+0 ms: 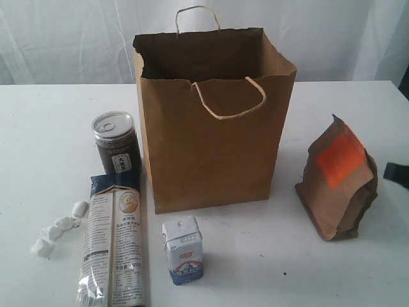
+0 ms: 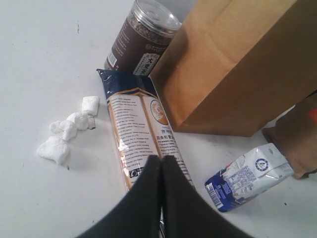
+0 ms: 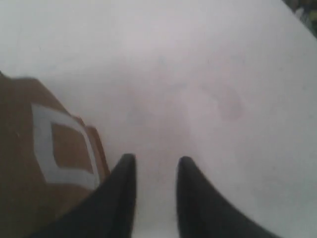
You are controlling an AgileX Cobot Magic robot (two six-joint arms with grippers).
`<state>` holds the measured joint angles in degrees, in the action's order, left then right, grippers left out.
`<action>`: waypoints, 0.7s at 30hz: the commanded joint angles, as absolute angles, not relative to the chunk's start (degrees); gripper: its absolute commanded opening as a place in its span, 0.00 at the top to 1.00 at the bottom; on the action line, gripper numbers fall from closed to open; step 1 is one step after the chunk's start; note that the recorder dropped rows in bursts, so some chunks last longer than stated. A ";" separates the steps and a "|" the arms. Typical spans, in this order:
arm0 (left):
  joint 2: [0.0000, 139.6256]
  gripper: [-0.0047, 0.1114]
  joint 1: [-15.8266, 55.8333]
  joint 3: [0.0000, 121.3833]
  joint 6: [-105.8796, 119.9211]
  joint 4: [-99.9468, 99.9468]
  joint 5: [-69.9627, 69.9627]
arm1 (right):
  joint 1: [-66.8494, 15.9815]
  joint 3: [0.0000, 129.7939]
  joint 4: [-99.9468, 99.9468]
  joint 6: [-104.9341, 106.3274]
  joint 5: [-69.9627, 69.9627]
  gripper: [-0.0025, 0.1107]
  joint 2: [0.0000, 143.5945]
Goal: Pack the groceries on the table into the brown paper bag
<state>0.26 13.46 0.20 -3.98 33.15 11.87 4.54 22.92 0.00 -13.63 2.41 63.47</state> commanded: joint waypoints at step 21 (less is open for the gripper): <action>0.00 0.96 13.98 0.00 -3.58 32.46 11.99 | 4.63 22.77 1.77 -12.02 22.07 0.98 49.47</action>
